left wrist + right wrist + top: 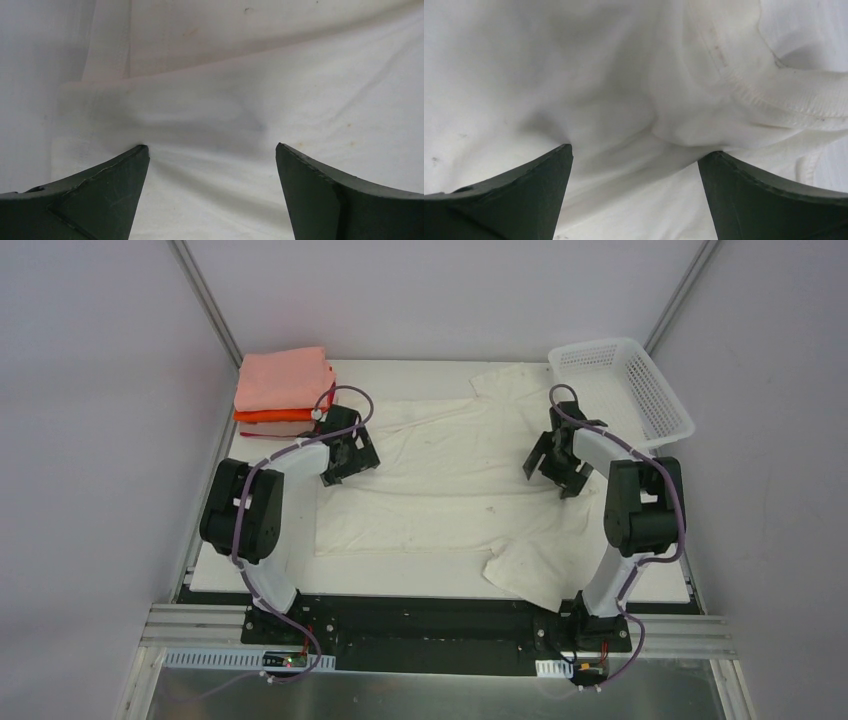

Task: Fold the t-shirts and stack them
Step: Flatten out the tshirt

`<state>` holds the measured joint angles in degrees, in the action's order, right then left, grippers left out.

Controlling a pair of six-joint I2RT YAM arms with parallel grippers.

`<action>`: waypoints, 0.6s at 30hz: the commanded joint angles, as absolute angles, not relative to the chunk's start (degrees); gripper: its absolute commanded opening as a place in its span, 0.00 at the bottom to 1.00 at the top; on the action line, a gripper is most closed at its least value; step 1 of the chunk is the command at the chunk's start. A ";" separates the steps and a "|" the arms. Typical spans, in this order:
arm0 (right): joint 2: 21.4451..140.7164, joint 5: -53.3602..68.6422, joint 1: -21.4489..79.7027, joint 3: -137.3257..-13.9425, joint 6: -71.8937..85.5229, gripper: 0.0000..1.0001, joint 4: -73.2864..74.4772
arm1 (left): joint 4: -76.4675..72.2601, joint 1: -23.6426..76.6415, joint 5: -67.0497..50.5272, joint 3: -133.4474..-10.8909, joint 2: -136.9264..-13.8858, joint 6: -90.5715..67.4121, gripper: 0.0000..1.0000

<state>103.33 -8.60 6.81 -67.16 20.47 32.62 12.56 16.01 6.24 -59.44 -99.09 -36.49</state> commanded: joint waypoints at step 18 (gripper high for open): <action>73.25 -13.68 10.00 -54.64 30.41 0.99 37.72 | 32.27 16.87 15.11 -45.91 -66.75 -48.39 0.99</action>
<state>86.48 -10.74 9.87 -61.17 22.50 34.28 19.79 16.60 6.94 -50.74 -78.08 -38.87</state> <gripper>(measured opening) 0.990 0.990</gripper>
